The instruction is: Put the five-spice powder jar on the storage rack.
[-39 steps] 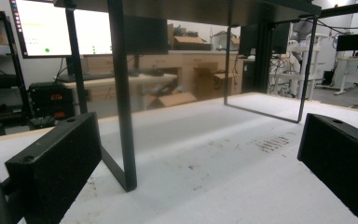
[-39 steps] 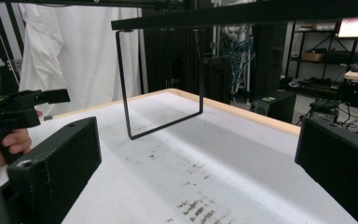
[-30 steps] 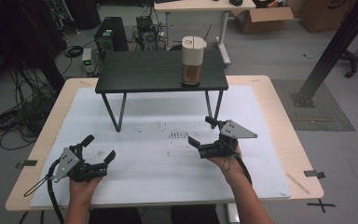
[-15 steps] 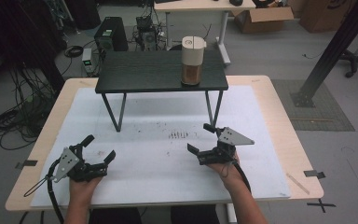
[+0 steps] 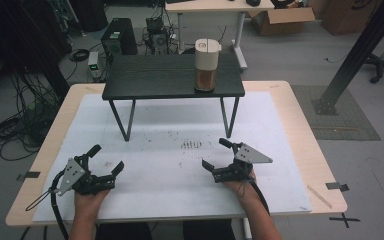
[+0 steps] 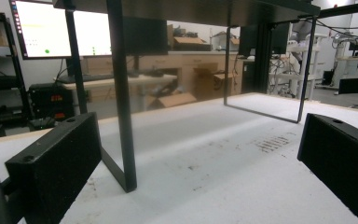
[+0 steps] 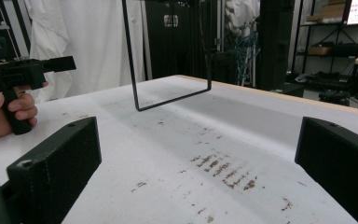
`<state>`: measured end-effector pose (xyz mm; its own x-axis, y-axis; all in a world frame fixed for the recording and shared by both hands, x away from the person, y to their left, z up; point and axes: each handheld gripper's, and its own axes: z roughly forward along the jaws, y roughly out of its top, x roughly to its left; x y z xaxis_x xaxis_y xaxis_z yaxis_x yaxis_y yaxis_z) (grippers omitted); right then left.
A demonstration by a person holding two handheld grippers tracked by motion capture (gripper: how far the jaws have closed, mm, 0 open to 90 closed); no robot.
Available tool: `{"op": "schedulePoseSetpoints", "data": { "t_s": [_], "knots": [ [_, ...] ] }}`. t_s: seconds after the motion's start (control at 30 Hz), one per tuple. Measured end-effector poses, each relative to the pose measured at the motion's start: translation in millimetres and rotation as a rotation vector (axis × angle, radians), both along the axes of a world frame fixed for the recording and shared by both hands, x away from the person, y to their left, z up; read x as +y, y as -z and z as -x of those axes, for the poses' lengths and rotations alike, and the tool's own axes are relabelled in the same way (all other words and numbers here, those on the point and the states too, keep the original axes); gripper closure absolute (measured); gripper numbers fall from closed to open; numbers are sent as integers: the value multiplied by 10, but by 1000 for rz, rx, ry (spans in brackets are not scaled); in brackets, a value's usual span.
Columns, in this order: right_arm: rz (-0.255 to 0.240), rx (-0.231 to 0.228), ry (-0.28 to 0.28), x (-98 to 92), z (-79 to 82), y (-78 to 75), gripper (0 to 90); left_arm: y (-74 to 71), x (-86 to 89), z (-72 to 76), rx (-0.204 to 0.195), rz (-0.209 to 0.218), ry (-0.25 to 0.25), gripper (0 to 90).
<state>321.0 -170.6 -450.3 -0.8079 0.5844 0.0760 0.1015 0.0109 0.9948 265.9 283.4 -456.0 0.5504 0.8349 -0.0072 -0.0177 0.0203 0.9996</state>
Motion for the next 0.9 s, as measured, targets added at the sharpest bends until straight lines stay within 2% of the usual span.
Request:
{"op": "schedulePoseSetpoints", "data": {
  "t_s": [0.03,0.17,0.33,0.73,0.9],
  "knots": [
    [-5,-28,-2,-3,24,4,0,0,0,1,0,0,0,2],
    [1,-59,-12,0,53,11,0,0,0,0,0,-1,0,2],
    [-17,-81,-14,-19,73,22,0,1,-1,2,-1,0,-1,2],
    [-9,-126,-35,-12,113,28,0,-2,-5,-3,4,-8,0,2],
    [-8,-129,-42,-11,116,28,0,-2,-4,-6,7,-4,-1,2]
  ]
}}
